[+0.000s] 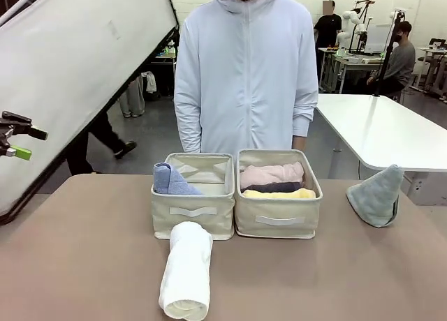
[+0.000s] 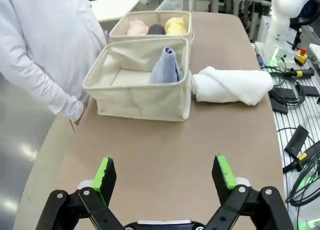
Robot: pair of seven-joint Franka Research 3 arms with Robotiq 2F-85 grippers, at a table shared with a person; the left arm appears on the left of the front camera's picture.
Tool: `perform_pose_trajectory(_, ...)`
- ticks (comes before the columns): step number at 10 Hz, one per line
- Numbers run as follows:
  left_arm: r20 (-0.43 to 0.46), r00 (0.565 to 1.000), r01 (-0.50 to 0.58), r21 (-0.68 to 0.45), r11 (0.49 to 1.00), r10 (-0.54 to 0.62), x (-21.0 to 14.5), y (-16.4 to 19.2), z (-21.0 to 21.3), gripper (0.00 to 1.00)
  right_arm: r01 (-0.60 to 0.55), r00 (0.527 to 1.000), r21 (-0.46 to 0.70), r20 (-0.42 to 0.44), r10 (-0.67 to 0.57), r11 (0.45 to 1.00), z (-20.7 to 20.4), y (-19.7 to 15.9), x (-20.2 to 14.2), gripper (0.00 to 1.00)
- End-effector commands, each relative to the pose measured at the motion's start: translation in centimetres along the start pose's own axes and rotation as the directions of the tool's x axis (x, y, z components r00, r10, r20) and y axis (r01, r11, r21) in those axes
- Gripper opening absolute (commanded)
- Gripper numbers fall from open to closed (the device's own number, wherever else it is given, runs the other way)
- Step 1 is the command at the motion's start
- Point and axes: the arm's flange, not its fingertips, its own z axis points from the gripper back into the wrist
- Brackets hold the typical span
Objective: Sort the towels based on their folding style.
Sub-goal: Pick up another triangle-folded towel from the table and place it in the left Fabric basket.
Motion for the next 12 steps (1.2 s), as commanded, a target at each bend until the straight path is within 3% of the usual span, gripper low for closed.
perform_pose_trajectory(1,0.053,0.999,0.006,0.001,1.0,-0.006,1.2,-0.2,1.1,1.0,-0.022,0.966,-0.136,-0.258,-0.014,0.99,-4.2,0.9,2.4,1.0)
perform_pose_trajectory(3,0.053,0.999,0.006,0.001,1.0,-0.006,1.2,-0.2,1.1,1.0,-0.005,0.875,-0.196,-0.476,-0.091,0.981,-10.0,-0.7,4.7,1.0)
perform_pose_trajectory(4,0.053,0.999,0.006,0.001,1.0,-0.006,1.2,-0.2,1.1,1.0,0.017,0.825,-0.242,-0.545,-0.15,0.97,-12.6,-2.1,5.0,1.0)
perform_pose_trajectory(7,0.053,0.999,0.006,0.001,1.0,-0.006,1.2,-0.2,1.1,1.0,0.047,0.714,-0.379,-0.635,-0.296,0.924,-18.2,-7.5,3.3,1.0)
perform_pose_trajectory(9,0.053,0.999,0.006,0.001,1.0,-0.006,1.2,-0.2,1.1,1.0,0.032,0.701,-0.422,-0.636,-0.321,0.906,-17.9,-7.4,2.2,1.0)
perform_pose_trajectory(12,0.053,0.999,0.006,0.001,1.0,-0.006,1.2,-0.2,1.1,1.0,0.04,0.713,-0.375,-0.639,-0.289,0.926,-19.5,-8.3,1.7,1.0)
